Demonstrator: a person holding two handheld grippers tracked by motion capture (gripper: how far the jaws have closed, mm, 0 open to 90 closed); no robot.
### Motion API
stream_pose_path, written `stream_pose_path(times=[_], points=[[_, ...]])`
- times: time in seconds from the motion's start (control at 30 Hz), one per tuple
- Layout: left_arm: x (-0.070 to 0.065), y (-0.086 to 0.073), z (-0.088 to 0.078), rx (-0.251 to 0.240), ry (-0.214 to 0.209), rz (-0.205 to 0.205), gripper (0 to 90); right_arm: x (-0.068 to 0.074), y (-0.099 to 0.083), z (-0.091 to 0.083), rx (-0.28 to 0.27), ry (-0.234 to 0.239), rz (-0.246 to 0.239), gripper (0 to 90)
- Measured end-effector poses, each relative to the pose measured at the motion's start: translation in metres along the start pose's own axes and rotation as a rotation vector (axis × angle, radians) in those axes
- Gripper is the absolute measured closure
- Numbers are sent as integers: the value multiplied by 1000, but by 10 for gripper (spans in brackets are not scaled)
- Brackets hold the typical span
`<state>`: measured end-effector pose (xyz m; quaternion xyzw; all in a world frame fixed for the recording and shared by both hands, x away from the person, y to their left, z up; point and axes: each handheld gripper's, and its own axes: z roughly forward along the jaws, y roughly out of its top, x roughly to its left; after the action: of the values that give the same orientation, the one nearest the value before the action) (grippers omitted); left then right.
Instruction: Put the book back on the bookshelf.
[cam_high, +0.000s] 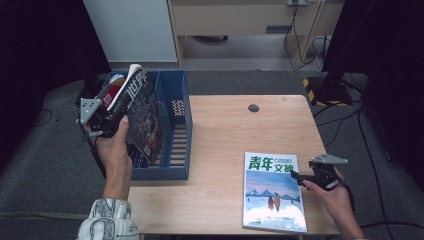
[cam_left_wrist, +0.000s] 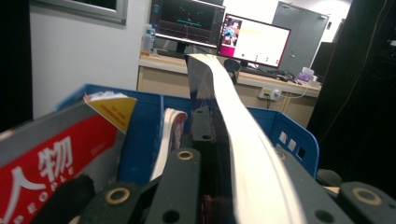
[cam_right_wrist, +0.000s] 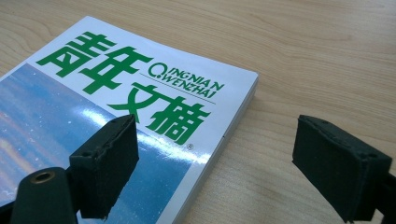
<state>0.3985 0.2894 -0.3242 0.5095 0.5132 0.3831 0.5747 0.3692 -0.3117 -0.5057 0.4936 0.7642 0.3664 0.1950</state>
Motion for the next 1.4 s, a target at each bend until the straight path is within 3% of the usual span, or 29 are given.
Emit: stream_pose_path(times=[0.9,1.4], points=[[3,-23,12,31,17,-23,827,1,-1,1,8,-1,-2,146],[4,-20,13,29,11,-14,826,0,-1,1,9,0,-4,146]])
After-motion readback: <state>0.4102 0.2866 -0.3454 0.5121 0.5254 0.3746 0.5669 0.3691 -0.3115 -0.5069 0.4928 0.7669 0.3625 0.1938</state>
